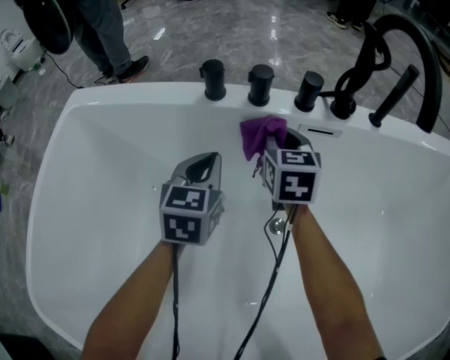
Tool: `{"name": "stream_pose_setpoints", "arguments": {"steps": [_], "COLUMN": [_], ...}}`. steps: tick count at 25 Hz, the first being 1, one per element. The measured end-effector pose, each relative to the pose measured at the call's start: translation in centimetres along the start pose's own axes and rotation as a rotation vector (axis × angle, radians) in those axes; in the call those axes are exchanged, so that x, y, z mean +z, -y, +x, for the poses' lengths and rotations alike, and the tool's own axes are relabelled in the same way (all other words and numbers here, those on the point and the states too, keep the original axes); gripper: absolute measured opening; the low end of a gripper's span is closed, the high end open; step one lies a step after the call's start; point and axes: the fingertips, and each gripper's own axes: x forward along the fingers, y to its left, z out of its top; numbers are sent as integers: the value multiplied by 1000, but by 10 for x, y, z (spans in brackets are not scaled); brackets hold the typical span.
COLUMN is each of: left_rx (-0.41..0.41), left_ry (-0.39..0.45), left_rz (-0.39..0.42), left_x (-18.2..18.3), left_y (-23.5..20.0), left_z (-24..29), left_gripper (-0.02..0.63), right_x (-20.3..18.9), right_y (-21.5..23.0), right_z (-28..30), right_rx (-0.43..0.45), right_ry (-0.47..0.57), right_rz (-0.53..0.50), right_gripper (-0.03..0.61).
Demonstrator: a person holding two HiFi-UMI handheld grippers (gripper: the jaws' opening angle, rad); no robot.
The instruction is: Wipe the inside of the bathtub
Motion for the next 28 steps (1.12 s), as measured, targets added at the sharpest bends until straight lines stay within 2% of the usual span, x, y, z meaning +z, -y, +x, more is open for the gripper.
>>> {"name": "stream_pose_setpoints", "arguments": {"steps": [5,10,13,16,21,25,28], "left_rx": [-23,-11,5,20,57,72,79], "left_ry": [10,8,23,23,13,9,12], "left_rz": [-8,-12,-17,-30,-23,-18,-10], "left_x": [2,-3,-3,-7,-11,-4,-2], "left_y": [12,-15,-41,-63,-104,-87,-94], "left_z": [4,-6,-16,-24,-42,-49,-51], "left_gripper": [6,6,6,6,6,6,7], "right_x": [-6,-5,4,9,14,22,32], "right_y": [43,19,-25,-58,-116,-132,-160], "right_z": [-15,-5,10,21,41,37,44], "right_rx": [-80,-101,-43,-28,49,134,193], "right_ry": [-7,-16,-12,-6,-10,10,29], "right_rz": [15,41,13,6,-19,-73,-84], "right_gripper": [57,57,57,57,57,57,57]}}
